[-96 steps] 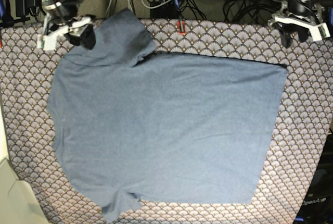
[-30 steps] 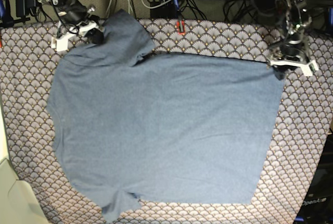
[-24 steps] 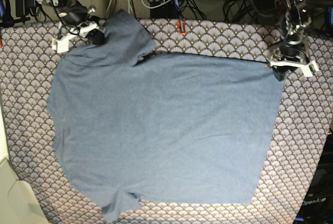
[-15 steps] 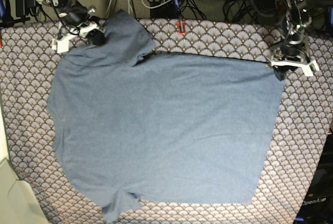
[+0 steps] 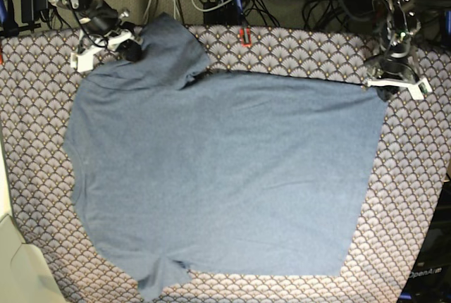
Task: Fold the T-shirt properly
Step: 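Close both grippers on the shirt's shoulder edge, then lift the shoulder edge with both grippers and pull it toward the hem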
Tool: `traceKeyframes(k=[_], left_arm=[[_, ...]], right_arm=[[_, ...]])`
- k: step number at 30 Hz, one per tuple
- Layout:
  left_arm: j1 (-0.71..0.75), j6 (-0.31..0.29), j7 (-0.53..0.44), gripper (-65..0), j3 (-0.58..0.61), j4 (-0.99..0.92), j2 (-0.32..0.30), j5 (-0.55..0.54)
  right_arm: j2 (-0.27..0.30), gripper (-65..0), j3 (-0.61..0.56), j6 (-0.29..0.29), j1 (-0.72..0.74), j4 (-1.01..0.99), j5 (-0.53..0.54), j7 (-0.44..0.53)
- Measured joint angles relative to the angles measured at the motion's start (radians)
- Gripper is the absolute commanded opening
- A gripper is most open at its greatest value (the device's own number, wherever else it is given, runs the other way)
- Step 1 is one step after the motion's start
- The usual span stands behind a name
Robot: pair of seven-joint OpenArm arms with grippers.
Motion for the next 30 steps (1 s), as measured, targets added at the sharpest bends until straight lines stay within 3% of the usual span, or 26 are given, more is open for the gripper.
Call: traceKeyframes(k=[6, 16, 30], left_arm=[[0.000, -0.002, 0.005, -64.9, 0.000, 0.002, 0.001, 0.000], [0.002, -0.001, 0.015, -64.5, 0.003, 0.083, -0.004, 0.010], [-0.118, -0.002, 0.024, -64.5, 0.004, 0.079, -0.009, 0.012]], right_arm=[[0.042, -65.0, -0.008, 0.000, 0.000, 0.002, 0.002, -0.012], [0.168, -65.0, -0.001, -0.031, 0.012, 0.112, -0.041, -0.044], [0.240, -65.0, -0.002, -0.031, 0.190, 0.114, -0.046, -0.061]])
